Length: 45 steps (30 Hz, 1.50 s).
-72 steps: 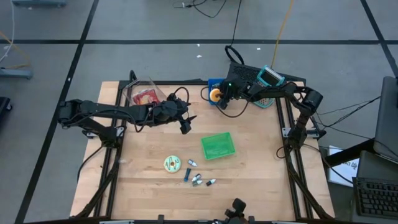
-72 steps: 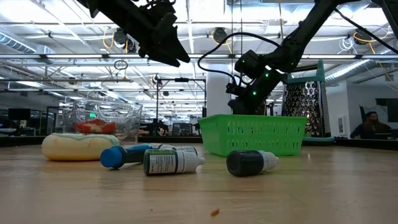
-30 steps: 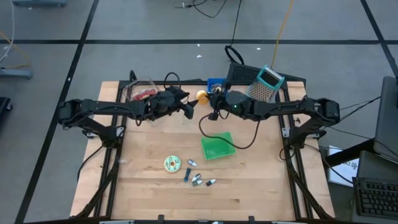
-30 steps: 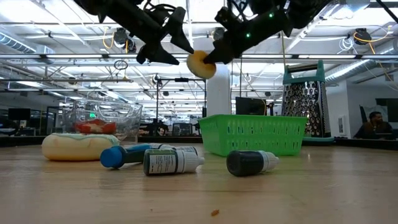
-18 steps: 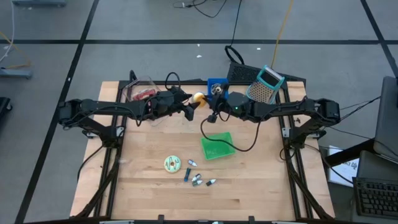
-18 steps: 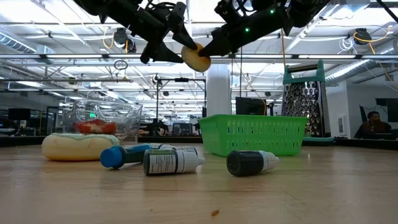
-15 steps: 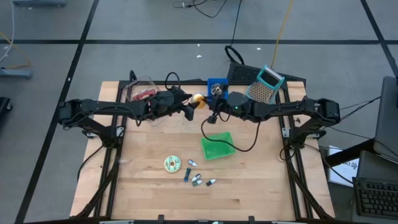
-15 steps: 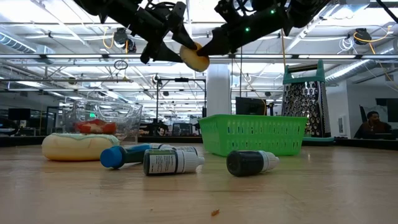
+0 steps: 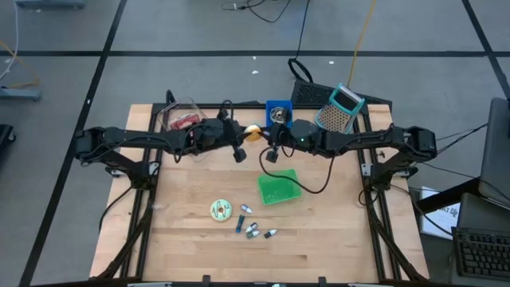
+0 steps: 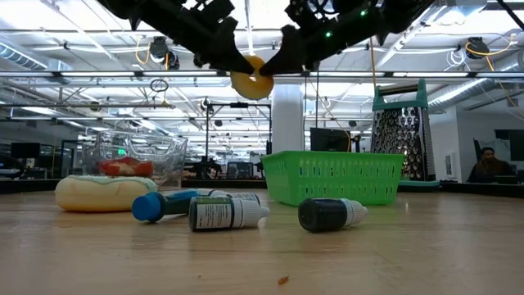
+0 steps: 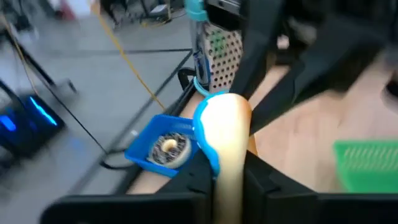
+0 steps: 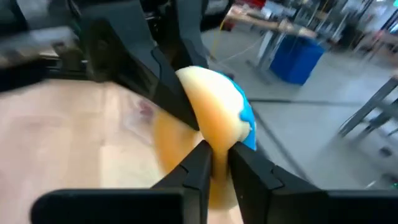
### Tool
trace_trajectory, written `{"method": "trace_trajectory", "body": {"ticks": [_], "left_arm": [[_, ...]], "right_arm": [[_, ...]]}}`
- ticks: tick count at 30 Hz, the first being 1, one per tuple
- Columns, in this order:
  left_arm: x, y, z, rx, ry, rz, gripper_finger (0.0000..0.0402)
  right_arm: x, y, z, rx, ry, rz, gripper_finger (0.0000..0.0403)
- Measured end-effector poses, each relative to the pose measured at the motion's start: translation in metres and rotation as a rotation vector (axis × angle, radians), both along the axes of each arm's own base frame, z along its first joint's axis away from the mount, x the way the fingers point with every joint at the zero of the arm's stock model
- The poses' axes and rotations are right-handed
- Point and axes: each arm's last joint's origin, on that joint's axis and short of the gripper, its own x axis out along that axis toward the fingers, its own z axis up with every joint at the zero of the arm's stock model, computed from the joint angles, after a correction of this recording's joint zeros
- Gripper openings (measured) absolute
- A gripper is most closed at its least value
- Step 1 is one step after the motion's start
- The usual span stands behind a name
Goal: Pick & Place Food Item
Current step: Put the blue donut into the blue bin
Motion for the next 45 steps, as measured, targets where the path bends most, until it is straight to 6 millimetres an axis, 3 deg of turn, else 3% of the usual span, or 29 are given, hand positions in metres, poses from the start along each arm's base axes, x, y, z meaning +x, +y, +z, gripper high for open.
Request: {"method": "trace_trajectory", "body": {"ticks": [4,8,12,16,23,29,35,41,45], "left_arm": [[-0.001,-0.005,-0.002,0.201,0.127,-0.019,0.0010],[-0.002,-0.008,-0.003,0.410,0.269,-0.038,0.0031],[-0.002,-0.020,-0.009,0.661,0.454,-0.231,0.0059],[0.000,-0.038,-0.010,0.867,0.542,-0.394,0.0052],[0.002,-0.072,-0.004,1.122,0.554,-0.485,0.0010],[0.002,-0.097,0.008,1.319,0.546,-0.418,0.0030],[0.003,-0.108,0.017,1.389,0.444,-0.433,0.0039],[0.004,-0.105,0.016,1.341,0.428,-0.436,0.0012],[0.004,-0.103,0.016,1.322,0.405,-0.450,0.0017]], "right_arm": [[-0.010,0.003,0.005,0.112,0.022,-0.023,0.0086],[-0.025,0.008,0.013,0.211,0.047,-0.051,0.0119],[-0.037,0.011,0.010,0.295,0.042,-0.061,0.0138],[-0.043,0.002,-0.003,0.411,-0.011,-0.039,0.0145],[-0.052,-0.023,-0.028,0.783,-0.232,0.214,0.0171],[-0.057,-0.035,-0.038,1.011,-0.407,0.472,0.0209],[-0.048,-0.031,-0.043,1.135,-0.396,0.593,0.0236],[-0.039,-0.018,-0.034,1.110,-0.403,0.669,0.0234],[-0.034,-0.011,-0.027,1.084,-0.398,0.724,0.0228]]}}
